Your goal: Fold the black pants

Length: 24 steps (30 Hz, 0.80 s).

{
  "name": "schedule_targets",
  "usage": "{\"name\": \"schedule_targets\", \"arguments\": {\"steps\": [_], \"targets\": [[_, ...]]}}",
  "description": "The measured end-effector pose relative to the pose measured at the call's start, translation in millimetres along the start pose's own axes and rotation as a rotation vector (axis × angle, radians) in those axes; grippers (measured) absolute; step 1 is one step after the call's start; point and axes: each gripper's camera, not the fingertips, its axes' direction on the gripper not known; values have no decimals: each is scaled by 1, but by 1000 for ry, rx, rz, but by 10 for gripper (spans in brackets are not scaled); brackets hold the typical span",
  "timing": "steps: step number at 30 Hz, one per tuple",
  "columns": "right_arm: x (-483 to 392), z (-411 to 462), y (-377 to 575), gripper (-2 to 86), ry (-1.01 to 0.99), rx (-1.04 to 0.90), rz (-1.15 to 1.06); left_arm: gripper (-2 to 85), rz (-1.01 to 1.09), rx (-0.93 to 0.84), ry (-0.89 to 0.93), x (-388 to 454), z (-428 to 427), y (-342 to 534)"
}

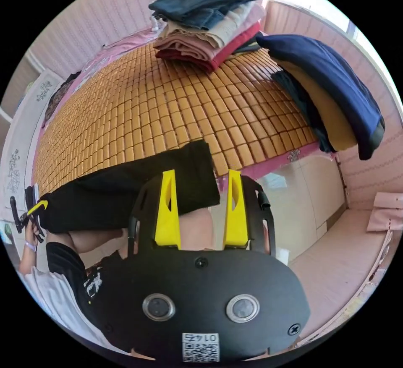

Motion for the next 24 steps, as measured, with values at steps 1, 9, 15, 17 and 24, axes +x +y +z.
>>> {"name": "schedule_targets", "arguments": {"steps": [1, 9, 15, 17, 24], "targets": [[15, 0, 11, 164, -37, 15, 67, -3, -12, -45, -6, -5, 9, 3], [86, 33, 37, 55, -600, -89, 386, -8, -62, -72, 71, -39, 15, 6], [36, -22, 0, 25, -684, 10, 144, -9, -72, -72, 70, -58, 17, 9], [4, -57, -21, 23, -642, 96, -28, -9, -81, -72, 66, -65, 18, 10], [32, -72, -14, 28, -361, 249, 102, -10, 26, -50, 51, -67, 18, 13]]}}
